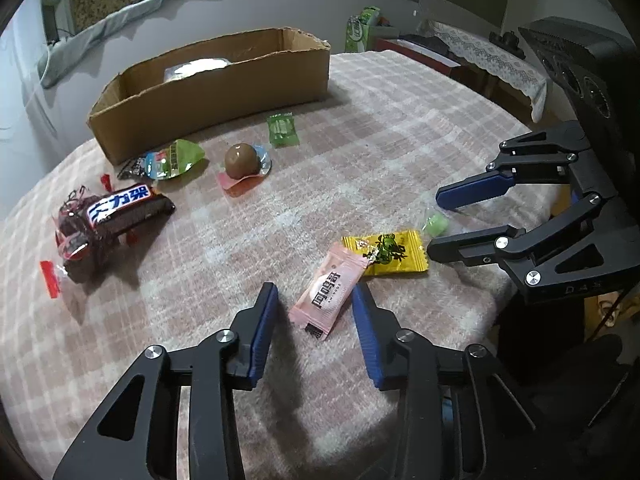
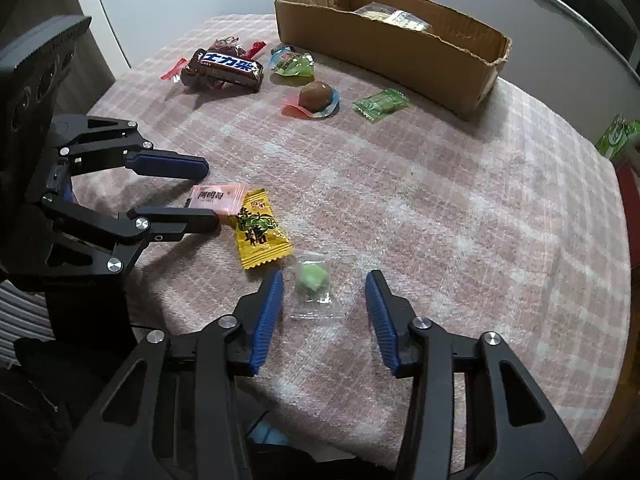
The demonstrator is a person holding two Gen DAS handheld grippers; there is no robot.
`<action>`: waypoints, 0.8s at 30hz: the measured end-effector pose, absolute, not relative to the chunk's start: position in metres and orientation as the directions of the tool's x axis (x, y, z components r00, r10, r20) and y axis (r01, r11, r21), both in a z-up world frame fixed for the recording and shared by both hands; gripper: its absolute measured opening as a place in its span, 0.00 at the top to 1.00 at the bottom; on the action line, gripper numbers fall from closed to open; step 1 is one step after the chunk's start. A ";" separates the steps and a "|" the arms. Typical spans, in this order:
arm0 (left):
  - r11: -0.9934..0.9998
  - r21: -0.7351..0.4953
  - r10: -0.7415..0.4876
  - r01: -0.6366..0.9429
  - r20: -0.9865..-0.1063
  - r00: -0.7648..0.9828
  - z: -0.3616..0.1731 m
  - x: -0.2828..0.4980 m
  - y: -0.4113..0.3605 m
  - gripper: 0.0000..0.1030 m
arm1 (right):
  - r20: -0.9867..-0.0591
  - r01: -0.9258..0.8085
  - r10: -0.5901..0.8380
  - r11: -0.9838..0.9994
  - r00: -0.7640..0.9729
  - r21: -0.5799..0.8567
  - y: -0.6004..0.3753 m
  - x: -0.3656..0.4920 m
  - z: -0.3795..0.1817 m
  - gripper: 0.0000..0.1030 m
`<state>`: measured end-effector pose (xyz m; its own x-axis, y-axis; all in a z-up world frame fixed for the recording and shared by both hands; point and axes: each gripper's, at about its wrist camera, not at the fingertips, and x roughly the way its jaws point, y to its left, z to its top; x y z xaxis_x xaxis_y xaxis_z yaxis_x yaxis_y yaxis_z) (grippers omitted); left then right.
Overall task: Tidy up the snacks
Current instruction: 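Grasp the pink candy with the left tool while the right tool grasps the green jelly candy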
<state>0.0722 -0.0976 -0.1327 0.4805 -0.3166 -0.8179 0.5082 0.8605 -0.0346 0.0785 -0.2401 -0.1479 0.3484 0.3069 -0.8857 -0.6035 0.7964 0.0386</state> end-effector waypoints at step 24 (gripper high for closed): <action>0.890 -0.089 -0.336 0.448 -0.792 0.510 -0.126 0.074 -0.083 0.82 | -0.867 -0.579 0.309 0.815 0.391 0.029 -0.249 0.080 -0.137 0.79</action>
